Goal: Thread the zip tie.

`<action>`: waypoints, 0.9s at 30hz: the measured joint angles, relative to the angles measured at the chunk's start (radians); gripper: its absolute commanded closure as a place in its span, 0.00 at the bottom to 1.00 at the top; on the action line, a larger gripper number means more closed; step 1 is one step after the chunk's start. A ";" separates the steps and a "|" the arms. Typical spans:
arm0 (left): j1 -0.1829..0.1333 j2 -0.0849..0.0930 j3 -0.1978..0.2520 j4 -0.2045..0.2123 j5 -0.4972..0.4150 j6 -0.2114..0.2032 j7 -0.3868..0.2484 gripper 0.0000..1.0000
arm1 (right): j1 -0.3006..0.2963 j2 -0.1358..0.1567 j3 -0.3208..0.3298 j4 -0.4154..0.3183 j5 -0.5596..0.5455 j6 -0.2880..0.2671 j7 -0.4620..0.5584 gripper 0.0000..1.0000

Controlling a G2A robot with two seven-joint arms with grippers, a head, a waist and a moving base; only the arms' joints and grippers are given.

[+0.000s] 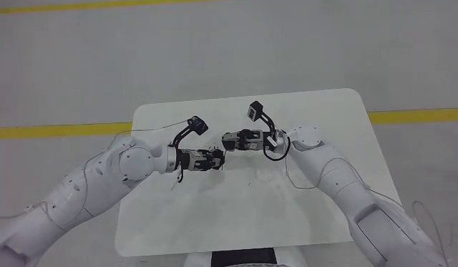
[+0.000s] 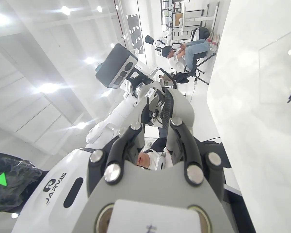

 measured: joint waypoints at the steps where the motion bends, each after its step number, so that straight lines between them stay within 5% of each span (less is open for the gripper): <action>1: 0.000 0.000 0.000 0.000 0.000 0.000 0.000 1.00 | 0.000 0.000 0.002 0.000 -0.001 0.000 0.001 0.92; 9: 0.000 0.000 0.000 0.000 0.000 0.000 0.000 1.00 | -0.004 -0.001 0.017 0.004 -0.010 0.000 0.005 0.78; 27: 0.000 0.000 0.000 0.000 0.000 0.000 0.000 1.00 | -0.010 -0.008 0.044 0.017 -0.012 0.000 0.031 0.87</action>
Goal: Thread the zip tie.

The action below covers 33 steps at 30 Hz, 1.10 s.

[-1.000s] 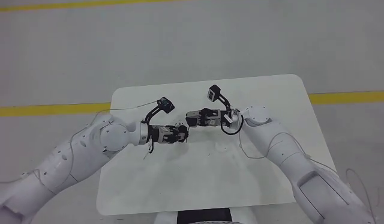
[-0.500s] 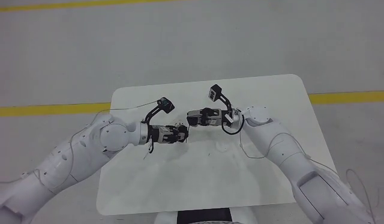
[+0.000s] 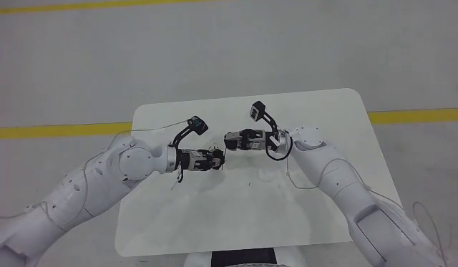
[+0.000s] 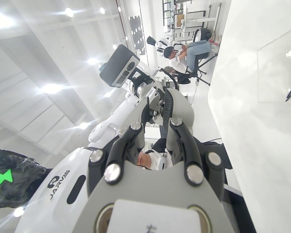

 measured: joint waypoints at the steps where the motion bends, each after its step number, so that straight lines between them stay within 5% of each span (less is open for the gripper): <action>1: 0.000 0.000 0.000 0.000 0.000 0.000 0.000 1.00 | 0.000 0.000 0.001 0.000 -0.002 0.000 0.001 0.89; 6: 0.000 0.000 0.000 0.000 0.000 0.000 0.000 1.00 | 0.000 -0.003 0.003 0.003 -0.010 0.000 0.005 1.00; 27: 0.000 0.000 0.000 0.000 0.000 0.000 0.000 1.00 | -0.010 -0.009 0.027 -0.002 -0.033 0.000 0.002 1.00; 29: 0.000 0.000 0.000 0.000 0.000 0.000 0.000 1.00 | -0.010 -0.009 0.028 -0.002 -0.033 0.000 0.006 0.77; 33: 0.000 0.000 0.000 0.000 0.000 0.000 0.000 1.00 | -0.011 -0.011 0.031 0.001 -0.033 0.000 0.012 0.76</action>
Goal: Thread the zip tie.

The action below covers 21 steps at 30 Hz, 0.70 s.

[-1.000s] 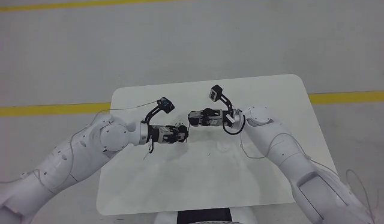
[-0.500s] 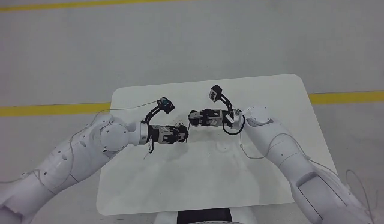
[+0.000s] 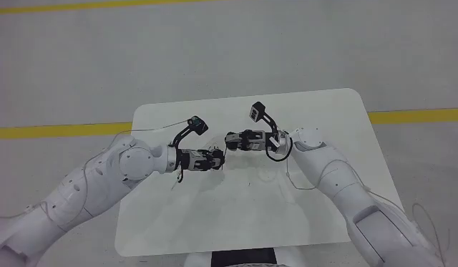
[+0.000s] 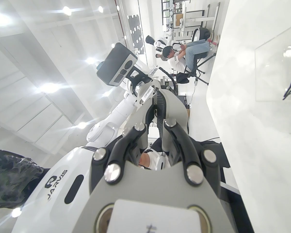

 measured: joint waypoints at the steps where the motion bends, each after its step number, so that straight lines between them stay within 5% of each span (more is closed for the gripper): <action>1: 0.000 0.000 0.000 0.000 0.000 0.000 0.000 1.00 | 0.000 0.000 0.001 0.000 0.000 0.000 0.001 0.76; 21: 0.000 0.000 0.000 0.000 0.000 0.000 0.000 1.00 | -0.004 -0.005 0.013 -0.002 -0.012 0.000 0.020 0.85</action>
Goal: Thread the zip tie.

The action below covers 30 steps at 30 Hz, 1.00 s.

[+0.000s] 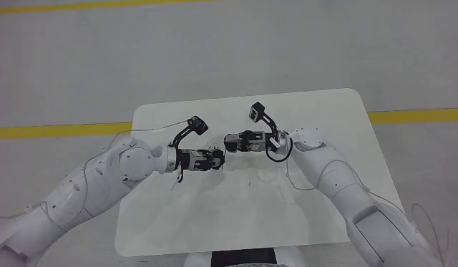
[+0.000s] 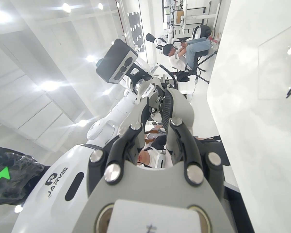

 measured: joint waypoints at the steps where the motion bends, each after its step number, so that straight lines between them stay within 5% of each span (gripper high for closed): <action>1: 0.000 0.000 0.000 0.000 0.000 0.000 0.000 1.00 | 0.000 0.000 0.000 0.000 -0.001 0.000 0.001 0.86; 9: 0.000 0.000 0.000 0.000 0.000 0.000 0.000 1.00 | -0.002 -0.003 0.002 -0.001 -0.010 0.000 -0.003 1.00; 21: 0.000 0.000 0.000 0.000 0.000 0.000 0.000 1.00 | -0.004 -0.006 0.008 0.000 -0.016 0.000 -0.005 1.00; 22: 0.000 0.000 0.000 0.000 0.000 0.000 0.000 0.86 | -0.004 -0.006 0.009 -0.001 -0.016 0.000 -0.005 1.00; 23: 0.000 0.000 0.000 0.000 0.000 0.000 0.000 0.53 | -0.004 -0.006 0.010 -0.001 -0.016 0.000 -0.005 1.00; 24: 0.000 0.000 0.000 0.000 0.000 0.000 0.000 0.02 | -0.004 -0.005 0.012 0.000 -0.017 0.000 -0.005 1.00; 30: 0.000 0.000 0.000 0.000 0.000 0.000 0.000 0.00 | -0.007 -0.003 0.030 0.007 -0.017 0.000 -0.025 1.00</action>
